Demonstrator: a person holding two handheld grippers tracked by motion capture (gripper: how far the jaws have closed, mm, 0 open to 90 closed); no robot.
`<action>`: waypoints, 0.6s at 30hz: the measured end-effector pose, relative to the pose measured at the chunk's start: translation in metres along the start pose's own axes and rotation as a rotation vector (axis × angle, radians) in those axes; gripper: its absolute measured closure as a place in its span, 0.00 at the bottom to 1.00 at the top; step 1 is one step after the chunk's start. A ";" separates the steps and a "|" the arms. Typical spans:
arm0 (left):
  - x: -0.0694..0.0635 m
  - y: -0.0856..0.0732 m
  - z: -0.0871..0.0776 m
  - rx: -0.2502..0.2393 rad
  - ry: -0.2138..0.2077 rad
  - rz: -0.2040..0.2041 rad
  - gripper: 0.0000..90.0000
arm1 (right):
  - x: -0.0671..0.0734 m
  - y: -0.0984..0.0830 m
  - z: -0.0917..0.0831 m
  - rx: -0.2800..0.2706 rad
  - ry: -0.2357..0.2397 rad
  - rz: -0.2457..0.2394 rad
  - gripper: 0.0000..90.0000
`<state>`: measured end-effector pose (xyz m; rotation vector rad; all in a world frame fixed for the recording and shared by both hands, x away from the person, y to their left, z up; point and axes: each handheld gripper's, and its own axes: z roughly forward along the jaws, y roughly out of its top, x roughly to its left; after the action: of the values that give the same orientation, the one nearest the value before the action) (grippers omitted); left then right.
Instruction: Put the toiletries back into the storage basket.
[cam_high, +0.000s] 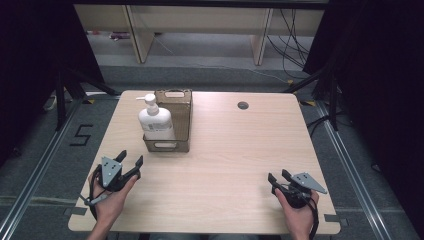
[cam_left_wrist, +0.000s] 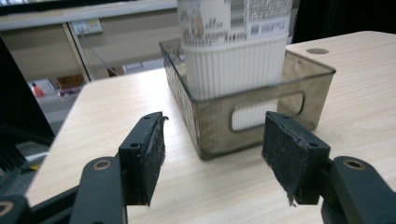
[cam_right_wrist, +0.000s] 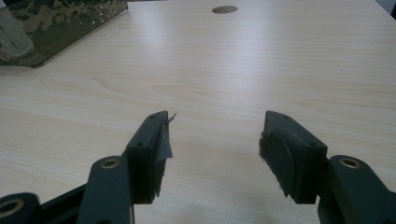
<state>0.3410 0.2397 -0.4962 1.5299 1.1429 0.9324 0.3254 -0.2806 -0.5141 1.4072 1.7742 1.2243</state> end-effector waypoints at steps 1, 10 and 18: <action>0.001 -0.003 0.000 0.011 0.006 -0.010 0.43 | 0.000 0.000 0.000 0.000 0.001 0.000 0.47; 0.002 -0.022 0.007 0.043 0.013 -0.016 0.42 | 0.001 0.000 0.000 0.005 0.014 0.007 0.47; -0.003 -0.026 0.009 0.024 0.010 0.018 0.42 | 0.000 0.001 0.001 0.021 0.007 -0.001 0.47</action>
<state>0.3432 0.2369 -0.5240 1.5583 1.1525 0.9422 0.3263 -0.2808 -0.5139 1.4152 1.7970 1.2148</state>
